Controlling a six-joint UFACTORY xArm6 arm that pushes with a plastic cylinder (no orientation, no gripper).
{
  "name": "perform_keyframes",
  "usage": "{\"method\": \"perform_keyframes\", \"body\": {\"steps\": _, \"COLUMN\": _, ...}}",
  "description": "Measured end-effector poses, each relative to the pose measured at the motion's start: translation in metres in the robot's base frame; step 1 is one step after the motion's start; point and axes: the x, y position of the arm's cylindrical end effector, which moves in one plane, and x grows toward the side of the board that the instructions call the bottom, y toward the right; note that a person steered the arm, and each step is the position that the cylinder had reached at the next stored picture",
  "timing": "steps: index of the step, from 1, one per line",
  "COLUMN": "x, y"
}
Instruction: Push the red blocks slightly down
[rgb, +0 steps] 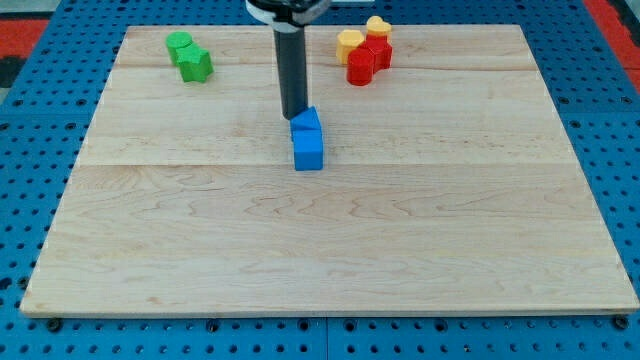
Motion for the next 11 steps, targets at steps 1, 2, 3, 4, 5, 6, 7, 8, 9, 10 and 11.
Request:
{"method": "perform_keyframes", "body": {"steps": 1, "x": -0.003, "y": 0.006}}
{"method": "perform_keyframes", "body": {"steps": 2, "x": -0.044, "y": 0.009}}
{"method": "perform_keyframes", "body": {"steps": 3, "x": -0.062, "y": 0.033}}
{"method": "perform_keyframes", "body": {"steps": 4, "x": -0.072, "y": 0.073}}
{"method": "perform_keyframes", "body": {"steps": 5, "x": -0.076, "y": 0.105}}
{"method": "perform_keyframes", "body": {"steps": 6, "x": -0.074, "y": 0.179}}
{"method": "perform_keyframes", "body": {"steps": 7, "x": -0.131, "y": 0.224}}
{"method": "perform_keyframes", "body": {"steps": 8, "x": -0.179, "y": 0.197}}
{"method": "perform_keyframes", "body": {"steps": 9, "x": -0.183, "y": 0.146}}
{"method": "perform_keyframes", "body": {"steps": 10, "x": -0.164, "y": 0.110}}
{"method": "perform_keyframes", "body": {"steps": 11, "x": -0.122, "y": 0.107}}
